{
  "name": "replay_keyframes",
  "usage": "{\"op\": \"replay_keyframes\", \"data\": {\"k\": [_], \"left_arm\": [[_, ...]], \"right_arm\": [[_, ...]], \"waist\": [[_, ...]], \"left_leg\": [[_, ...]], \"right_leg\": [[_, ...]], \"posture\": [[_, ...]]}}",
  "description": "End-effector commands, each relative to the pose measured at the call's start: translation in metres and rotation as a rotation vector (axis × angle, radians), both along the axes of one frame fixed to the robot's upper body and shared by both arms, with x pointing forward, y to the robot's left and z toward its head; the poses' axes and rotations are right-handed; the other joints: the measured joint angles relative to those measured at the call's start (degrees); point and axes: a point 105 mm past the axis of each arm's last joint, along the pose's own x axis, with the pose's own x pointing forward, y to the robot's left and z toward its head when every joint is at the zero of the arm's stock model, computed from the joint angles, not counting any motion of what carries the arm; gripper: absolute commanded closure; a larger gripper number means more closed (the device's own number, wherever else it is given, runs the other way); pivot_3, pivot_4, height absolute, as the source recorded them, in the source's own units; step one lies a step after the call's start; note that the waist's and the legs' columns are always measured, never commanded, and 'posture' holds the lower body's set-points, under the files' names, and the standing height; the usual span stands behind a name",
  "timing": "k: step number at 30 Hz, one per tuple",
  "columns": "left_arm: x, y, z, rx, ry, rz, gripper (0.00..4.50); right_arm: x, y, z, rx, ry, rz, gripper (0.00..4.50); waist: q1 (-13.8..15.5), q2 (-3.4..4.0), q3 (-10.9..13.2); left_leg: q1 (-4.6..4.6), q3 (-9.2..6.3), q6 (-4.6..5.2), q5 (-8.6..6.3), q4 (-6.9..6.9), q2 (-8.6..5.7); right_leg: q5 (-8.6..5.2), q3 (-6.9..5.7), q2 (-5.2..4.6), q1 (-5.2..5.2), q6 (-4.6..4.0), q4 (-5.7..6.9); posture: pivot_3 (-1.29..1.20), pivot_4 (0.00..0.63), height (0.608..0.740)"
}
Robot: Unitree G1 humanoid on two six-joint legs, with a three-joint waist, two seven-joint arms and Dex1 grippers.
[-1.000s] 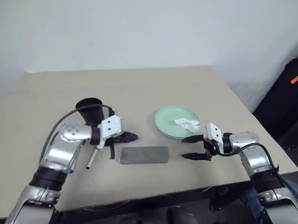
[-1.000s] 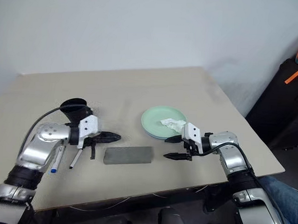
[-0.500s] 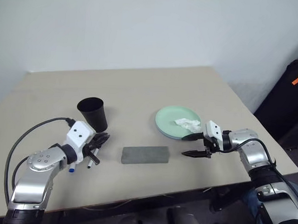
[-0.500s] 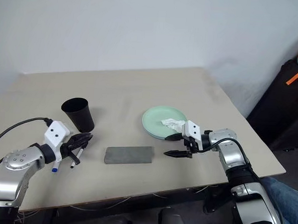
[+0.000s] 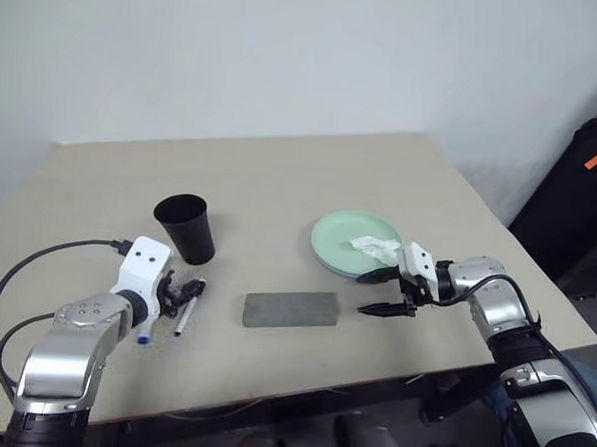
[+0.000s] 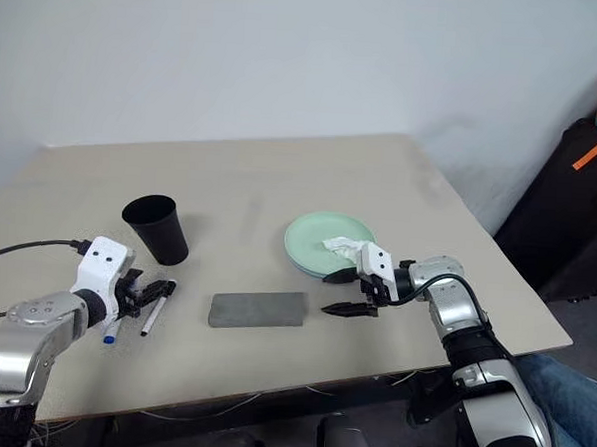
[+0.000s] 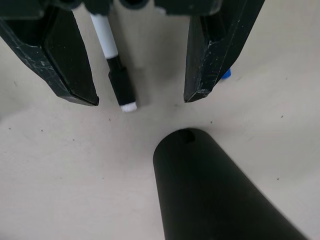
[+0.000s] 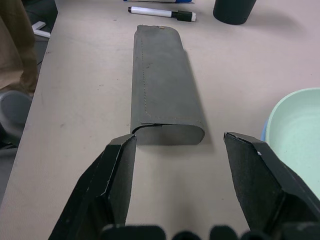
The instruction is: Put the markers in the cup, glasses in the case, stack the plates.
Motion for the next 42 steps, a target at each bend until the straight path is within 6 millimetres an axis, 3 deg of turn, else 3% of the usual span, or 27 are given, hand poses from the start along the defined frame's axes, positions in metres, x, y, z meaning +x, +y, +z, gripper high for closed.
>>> {"op": "replay_keyframes", "data": {"k": [1, 11, 17, 20, 25, 30, 34, 37, 42], "left_arm": [[0.010, -0.004, 0.005, 0.013, -0.005, -0.010, 1.66], [0.010, -0.004, -0.014, 0.036, 0.113, 0.009, 1.66], [0.010, -0.005, -0.014, 0.027, 0.121, 0.022, 1.66], [0.011, -0.005, -0.014, 0.017, 0.114, 0.027, 2.26], [0.011, -0.008, -0.014, 0.012, 0.115, 0.012, 3.88], [0.013, -0.008, -0.010, 0.030, 0.098, -0.001, 3.88], [0.022, -0.011, 0.002, 0.058, 0.028, -0.042, 3.88], [0.030, -0.024, 0.019, 0.030, -0.065, -0.125, 3.88], [0.025, -0.075, 0.057, -0.114, -0.233, -0.439, 3.88]], "right_arm": [[0.002, -0.001, 0.007, 0.013, -0.045, -0.009, 1.47], [0.002, -0.004, 0.006, 0.021, -0.059, -0.047, 1.47], [0.002, -0.006, 0.005, 0.021, -0.060, -0.057, 1.47], [0.003, -0.005, 0.005, 0.021, -0.062, -0.059, 1.47], [0.004, -0.004, 0.006, 0.019, -0.067, -0.059, 1.47], [0.006, -0.004, 0.006, 0.016, -0.070, -0.059, 1.47], [0.007, -0.003, 0.006, 0.014, -0.073, -0.061, 1.47], [0.008, -0.003, 0.006, 0.012, -0.076, -0.063, 1.47], [0.009, -0.003, 0.007, 0.011, -0.082, -0.066, 1.47]], "waist": [[0.01, 0.00, 0.00], [-0.03, 0.00, 0.00], [-0.04, -0.01, 0.00], [-0.04, -0.01, 0.00], [-0.04, -0.01, 0.00], [-0.03, -0.01, 0.00], [-0.01, -0.01, 0.00], [0.04, -0.01, 0.00], [0.02, -0.01, 0.00]], "left_leg": [[0.00, 0.00, -0.01, -0.01, -0.01, 0.00], [0.01, 0.01, -0.06, -0.03, -0.09, -0.06], [0.03, 0.00, -0.05, -0.03, -0.08, -0.05], [0.03, 0.00, -0.05, -0.03, -0.08, -0.05], [0.04, 0.00, -0.05, -0.03, -0.08, -0.05], [0.03, 0.00, -0.06, -0.03, -0.08, -0.05], [0.02, 0.00, -0.06, -0.03, -0.07, -0.06], [0.01, 0.01, -0.06, -0.03, -0.07, -0.06], [-0.03, 0.05, -0.06, -0.04, -0.08, -0.08]], "right_leg": [[0.00, -0.01, 0.00, 0.00, 0.00, 0.00], [0.00, 0.00, 0.05, -0.04, 0.00, -0.01], [0.00, 0.01, 0.04, -0.03, 0.00, -0.01], [0.00, 0.02, 0.05, -0.04, 0.00, 0.00], [0.00, 0.01, 0.05, -0.03, 0.00, 0.00], [0.00, 0.02, 0.05, -0.04, 0.00, -0.01], [0.00, 0.01, 0.04, -0.04, 0.00, -0.01], [0.00, 0.01, 0.04, -0.03, -0.01, -0.02], [0.00, 0.02, 0.03, -0.04, -0.01, -0.06]], "posture": [[0.00, 0.000, 0.740], [0.00, 0.000, 0.740], [0.00, 0.000, 0.740], [0.00, 0.000, 0.740], [0.00, 0.000, 0.740], [0.00, 0.000, 0.740], [0.00, 0.000, 0.740], [0.00, 0.000, 0.740], [0.00, 0.000, 0.740]]}}
